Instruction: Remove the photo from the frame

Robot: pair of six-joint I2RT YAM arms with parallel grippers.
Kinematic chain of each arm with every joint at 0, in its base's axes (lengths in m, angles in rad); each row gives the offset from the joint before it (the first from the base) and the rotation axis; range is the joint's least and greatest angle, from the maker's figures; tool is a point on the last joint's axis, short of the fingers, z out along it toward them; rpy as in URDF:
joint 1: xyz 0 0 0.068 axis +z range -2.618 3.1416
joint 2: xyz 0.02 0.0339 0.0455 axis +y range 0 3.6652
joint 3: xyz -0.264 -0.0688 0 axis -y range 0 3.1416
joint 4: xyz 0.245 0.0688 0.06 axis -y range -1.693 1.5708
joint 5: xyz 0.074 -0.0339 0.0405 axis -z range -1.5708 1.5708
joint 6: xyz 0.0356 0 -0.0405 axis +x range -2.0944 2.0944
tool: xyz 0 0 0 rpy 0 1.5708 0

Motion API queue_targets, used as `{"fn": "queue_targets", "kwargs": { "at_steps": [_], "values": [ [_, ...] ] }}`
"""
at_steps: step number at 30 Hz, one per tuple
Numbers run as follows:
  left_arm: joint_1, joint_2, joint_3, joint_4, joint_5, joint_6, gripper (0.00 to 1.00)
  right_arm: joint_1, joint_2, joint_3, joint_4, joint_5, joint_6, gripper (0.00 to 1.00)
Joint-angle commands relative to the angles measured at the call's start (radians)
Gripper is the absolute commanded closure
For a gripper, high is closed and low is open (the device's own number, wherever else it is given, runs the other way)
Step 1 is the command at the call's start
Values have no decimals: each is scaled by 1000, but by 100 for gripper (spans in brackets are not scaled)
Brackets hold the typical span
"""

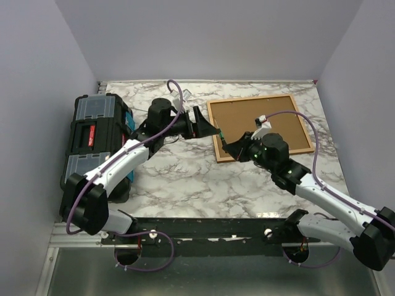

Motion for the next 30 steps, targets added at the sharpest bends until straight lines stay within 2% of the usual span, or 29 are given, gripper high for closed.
{"fn": "queue_targets", "kwargs": {
  "at_steps": [1,5,9,19,26,28,29,30],
  "values": [
    [-4,67,-45,151,132,-214,8,2,48,40,63,-107,-6,99],
    [4,102,-58,126,119,-247,11,2,66,29,141,-120,13,100],
    [21,129,-84,205,162,-315,17,28,127,53,150,-147,-1,99],
    [60,138,-85,189,170,-321,36,164,164,82,142,-16,-41,99],
    [62,134,-90,193,176,-320,70,264,180,122,101,149,-83,99],
    [65,130,-89,197,183,-320,85,291,189,135,80,213,-87,99],
    [68,130,-89,198,187,-323,98,301,192,142,62,235,-89,95],
    [71,127,-89,198,187,-325,100,308,194,149,49,253,-93,83]
  ]
}}
